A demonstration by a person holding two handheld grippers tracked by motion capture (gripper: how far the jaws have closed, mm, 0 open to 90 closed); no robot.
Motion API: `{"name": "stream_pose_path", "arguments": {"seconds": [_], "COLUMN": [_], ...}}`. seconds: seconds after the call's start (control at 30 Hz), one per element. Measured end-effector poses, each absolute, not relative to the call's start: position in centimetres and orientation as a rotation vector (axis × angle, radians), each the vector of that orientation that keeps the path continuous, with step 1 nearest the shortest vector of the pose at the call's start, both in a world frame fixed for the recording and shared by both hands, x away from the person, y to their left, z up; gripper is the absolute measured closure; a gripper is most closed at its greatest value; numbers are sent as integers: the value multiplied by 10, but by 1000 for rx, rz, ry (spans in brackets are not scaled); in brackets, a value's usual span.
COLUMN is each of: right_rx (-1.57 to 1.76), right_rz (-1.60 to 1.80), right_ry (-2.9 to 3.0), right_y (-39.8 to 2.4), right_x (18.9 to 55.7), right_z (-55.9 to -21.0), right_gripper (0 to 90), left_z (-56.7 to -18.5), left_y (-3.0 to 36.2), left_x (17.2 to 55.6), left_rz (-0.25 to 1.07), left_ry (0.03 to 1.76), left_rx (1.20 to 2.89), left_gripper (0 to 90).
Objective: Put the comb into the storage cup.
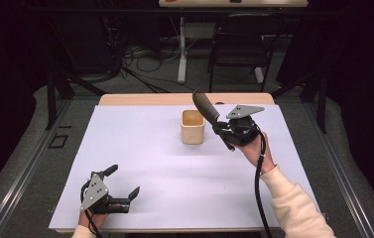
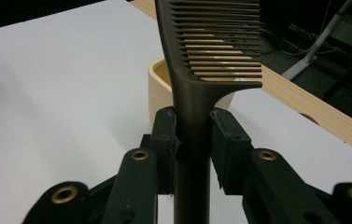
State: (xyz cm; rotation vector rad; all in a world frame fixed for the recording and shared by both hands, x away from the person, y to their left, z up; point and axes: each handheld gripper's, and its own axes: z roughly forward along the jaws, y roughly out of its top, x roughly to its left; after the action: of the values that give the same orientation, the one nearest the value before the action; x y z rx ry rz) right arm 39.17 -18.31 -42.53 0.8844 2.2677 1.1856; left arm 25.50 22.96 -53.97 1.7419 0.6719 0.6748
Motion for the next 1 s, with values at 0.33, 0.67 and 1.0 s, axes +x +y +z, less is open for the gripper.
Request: {"name": "stream_pose_path", "arguments": {"seconds": [0.33, 0.67, 1.0], "right_rx": [878, 876, 878], "right_rz": [1195, 1213, 1226], "right_ry": [2263, 2248, 2237], "right_y": [-175, -170, -168], "right_x": [399, 408, 416], "right_z": [-422, -416, -408], "right_gripper": [723, 723, 723], "left_z": [-539, -540, -540], "left_y": [229, 229, 229], "left_x": [255, 255, 255], "left_rz": [679, 677, 681], "left_ry": [672, 681, 682], "left_rx": [1745, 1748, 1749], "left_gripper": [3, 3, 3]}}
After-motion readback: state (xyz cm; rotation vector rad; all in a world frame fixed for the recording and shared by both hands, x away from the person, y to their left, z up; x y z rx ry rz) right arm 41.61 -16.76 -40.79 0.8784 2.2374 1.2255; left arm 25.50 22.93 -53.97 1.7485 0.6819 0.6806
